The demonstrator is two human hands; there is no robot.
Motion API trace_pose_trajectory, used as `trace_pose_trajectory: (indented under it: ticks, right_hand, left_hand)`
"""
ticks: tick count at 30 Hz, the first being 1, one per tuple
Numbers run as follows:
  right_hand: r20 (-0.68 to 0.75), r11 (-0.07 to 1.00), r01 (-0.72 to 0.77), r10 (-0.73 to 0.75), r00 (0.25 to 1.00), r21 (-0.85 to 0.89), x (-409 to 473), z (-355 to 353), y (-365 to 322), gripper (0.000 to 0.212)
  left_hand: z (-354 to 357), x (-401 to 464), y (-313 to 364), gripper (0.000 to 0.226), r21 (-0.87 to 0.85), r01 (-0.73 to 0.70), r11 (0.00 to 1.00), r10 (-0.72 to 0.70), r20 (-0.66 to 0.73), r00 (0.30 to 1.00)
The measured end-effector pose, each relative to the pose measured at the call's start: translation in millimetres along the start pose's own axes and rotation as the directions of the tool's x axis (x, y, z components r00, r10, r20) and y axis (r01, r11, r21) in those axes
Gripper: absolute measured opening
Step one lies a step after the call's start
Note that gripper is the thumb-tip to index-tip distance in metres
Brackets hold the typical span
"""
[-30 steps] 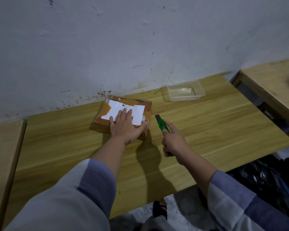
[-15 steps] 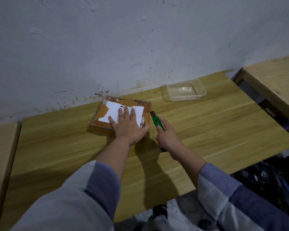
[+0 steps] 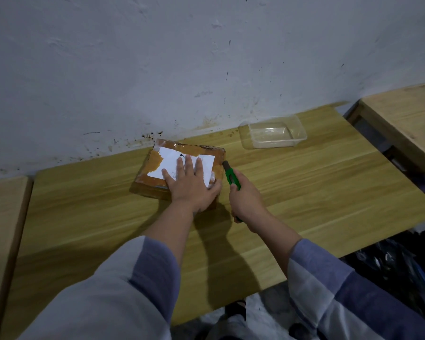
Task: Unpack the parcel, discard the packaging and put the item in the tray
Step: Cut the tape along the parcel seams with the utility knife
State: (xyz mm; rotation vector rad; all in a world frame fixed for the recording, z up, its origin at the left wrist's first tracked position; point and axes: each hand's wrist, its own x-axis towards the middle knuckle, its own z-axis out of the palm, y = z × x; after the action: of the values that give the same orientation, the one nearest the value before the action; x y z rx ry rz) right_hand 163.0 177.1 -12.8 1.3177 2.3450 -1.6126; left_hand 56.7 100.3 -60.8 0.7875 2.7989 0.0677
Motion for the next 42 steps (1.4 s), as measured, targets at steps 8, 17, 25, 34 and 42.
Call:
trace_pose_trajectory:
  ticks: [8,17,25,34,42]
  right_hand:
    - [0.037,0.995,-0.008,0.011,0.999,-0.101,4,5,-4,0.053]
    - [0.062,0.997,0.002,0.002,0.998,-0.072,-15,14,10,0.054]
    - [0.084,0.998,0.007,-0.002,0.996,-0.061,-24,15,11,0.057]
    - [0.154,0.998,0.021,-0.030,0.988,0.057,-39,7,24,0.052]
    - [0.082,0.976,-0.023,0.005,0.997,0.218,-30,-17,21,0.049]
  left_hand:
    - [-4,-2,2,0.053,0.001,-0.035,0.999,0.035,0.042,0.999]
    - [-9,-6,8,0.047,0.030,-0.051,0.998,0.049,0.078,0.996]
    - [-10,-7,8,0.047,0.028,-0.041,0.999,0.038,0.080,0.996]
    - [-8,-5,7,0.047,0.021,-0.044,0.999,0.042,0.090,0.995]
    - [-9,-14,2,0.061,-0.034,-0.049,0.998,0.052,0.106,0.993]
